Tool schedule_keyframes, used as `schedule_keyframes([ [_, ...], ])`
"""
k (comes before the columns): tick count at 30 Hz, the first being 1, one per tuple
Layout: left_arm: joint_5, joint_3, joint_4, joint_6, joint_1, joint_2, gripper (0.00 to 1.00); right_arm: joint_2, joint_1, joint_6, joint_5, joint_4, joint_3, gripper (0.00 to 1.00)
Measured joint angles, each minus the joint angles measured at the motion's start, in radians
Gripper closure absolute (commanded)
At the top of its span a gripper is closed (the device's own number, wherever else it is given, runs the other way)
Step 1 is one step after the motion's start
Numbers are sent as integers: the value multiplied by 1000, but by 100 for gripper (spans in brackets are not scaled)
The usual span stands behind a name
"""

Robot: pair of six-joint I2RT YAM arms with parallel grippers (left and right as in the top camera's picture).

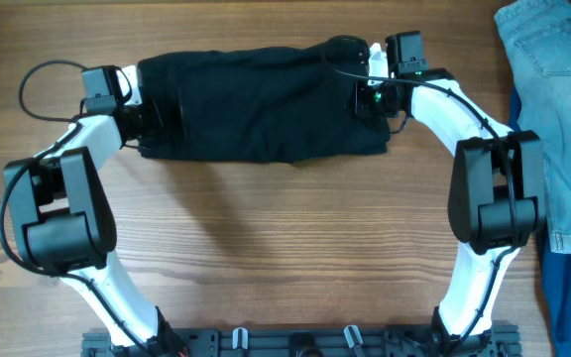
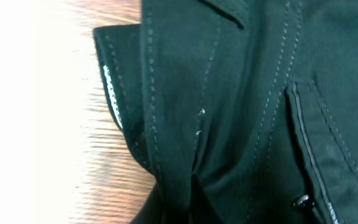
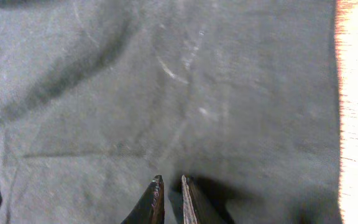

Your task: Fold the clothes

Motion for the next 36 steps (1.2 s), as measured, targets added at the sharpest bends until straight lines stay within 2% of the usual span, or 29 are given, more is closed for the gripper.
schedule_keyframes([
  [3, -24, -1, -37, -37, 23, -17, 96, 0, 0, -23, -16, 0, 0, 89],
  [11, -27, 5, -217, -64, 49, -306, 96, -84, 0, -40, -64, -5, 0, 88],
  [14, -22, 8, -257, -64, 49, -354, 96, -117, 0, -48, -101, 5, 0, 89],
  [19, -19, 53, -358, -64, 49, -379, 96, -125, 3, -55, -193, 46, 0, 91],
  [27, -19, 211, -449, -64, 6, -381, 96, -82, 57, -54, -203, 109, 0, 94],
  [36, -19, 242, -389, -64, -129, -382, 96, 114, 159, -26, -173, 163, 0, 95],
])
